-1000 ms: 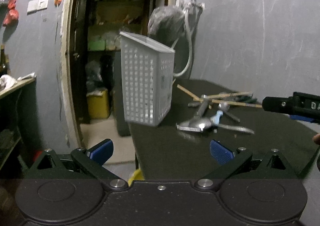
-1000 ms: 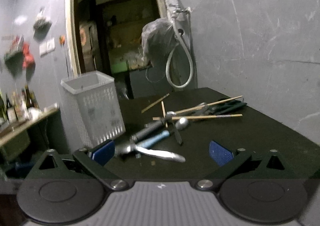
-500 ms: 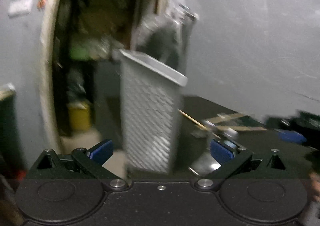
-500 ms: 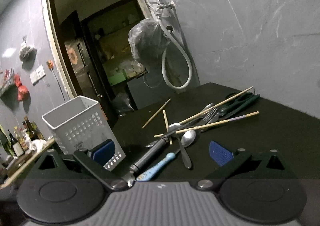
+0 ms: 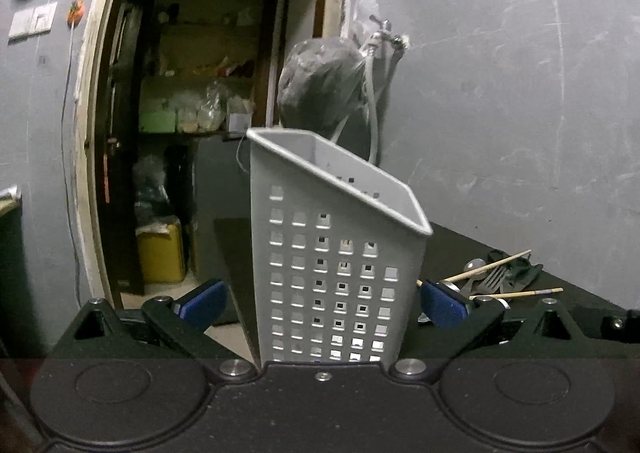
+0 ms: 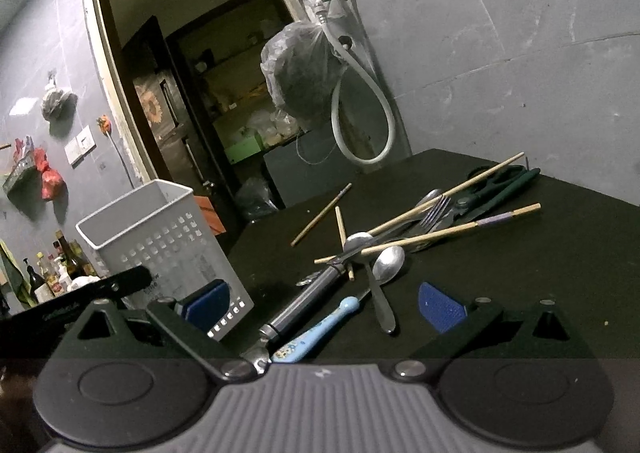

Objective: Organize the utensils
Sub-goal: 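Grasp the white perforated basket with the left tool and lift it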

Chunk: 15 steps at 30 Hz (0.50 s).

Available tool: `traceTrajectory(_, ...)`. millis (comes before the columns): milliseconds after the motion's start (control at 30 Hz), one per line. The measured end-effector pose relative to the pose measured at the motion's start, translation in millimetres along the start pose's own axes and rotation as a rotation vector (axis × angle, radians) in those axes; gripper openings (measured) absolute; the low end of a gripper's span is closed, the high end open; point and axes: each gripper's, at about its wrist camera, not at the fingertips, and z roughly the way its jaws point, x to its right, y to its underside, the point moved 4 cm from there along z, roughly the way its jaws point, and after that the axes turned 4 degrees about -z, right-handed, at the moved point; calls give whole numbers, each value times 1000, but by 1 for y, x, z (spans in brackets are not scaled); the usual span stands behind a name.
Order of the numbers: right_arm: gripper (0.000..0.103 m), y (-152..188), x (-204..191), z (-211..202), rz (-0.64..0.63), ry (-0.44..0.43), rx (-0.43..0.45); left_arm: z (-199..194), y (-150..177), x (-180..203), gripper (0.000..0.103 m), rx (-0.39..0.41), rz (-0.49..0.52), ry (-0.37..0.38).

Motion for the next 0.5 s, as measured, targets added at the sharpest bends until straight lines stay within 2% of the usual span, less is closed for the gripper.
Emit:
traceTrajectory(167,103,0,4,1,32,-10,-7,14,5,-4,101,-66,-46,2)
traceTrajectory(300,103,0,3,2,32,-15,-13,19,9,-6,82,-81,-82,33)
traceTrajectory(500,103,1,-9,1,-68,-58,-56,14,13,-5,80,-64,-91,17)
